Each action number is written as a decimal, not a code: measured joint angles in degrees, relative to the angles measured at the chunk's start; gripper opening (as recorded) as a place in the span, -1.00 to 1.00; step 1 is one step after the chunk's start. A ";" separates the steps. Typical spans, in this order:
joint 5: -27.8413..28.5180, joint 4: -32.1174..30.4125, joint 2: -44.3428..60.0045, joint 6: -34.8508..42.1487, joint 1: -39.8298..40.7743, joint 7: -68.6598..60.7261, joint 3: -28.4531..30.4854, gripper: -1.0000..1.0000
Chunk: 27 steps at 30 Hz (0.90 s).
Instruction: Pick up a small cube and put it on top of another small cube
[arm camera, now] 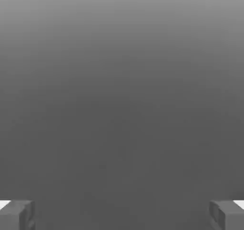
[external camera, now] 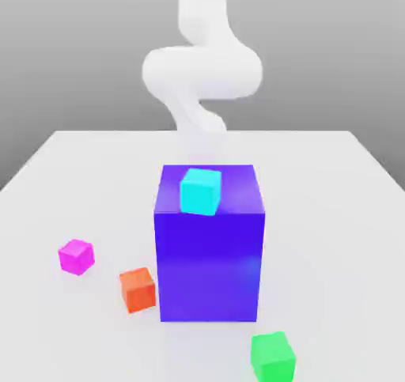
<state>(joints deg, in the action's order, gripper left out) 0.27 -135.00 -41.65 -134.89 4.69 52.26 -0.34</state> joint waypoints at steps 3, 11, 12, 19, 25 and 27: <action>0.54 -4.10 5.36 -4.01 5.72 8.36 -0.15 0.00; 2.16 -14.47 18.88 -14.11 19.33 29.60 0.77 0.00; 2.32 -15.76 20.57 -15.36 20.97 32.22 0.98 0.00; 2.93 -24.80 32.32 -24.17 31.01 50.13 3.90 0.00; -1.01 -30.50 42.88 -32.26 36.47 59.36 6.39 0.00; -3.35 -30.04 46.96 -35.55 37.35 58.19 4.97 0.00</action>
<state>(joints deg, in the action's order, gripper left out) -3.08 -165.04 5.31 -170.44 42.04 110.44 4.63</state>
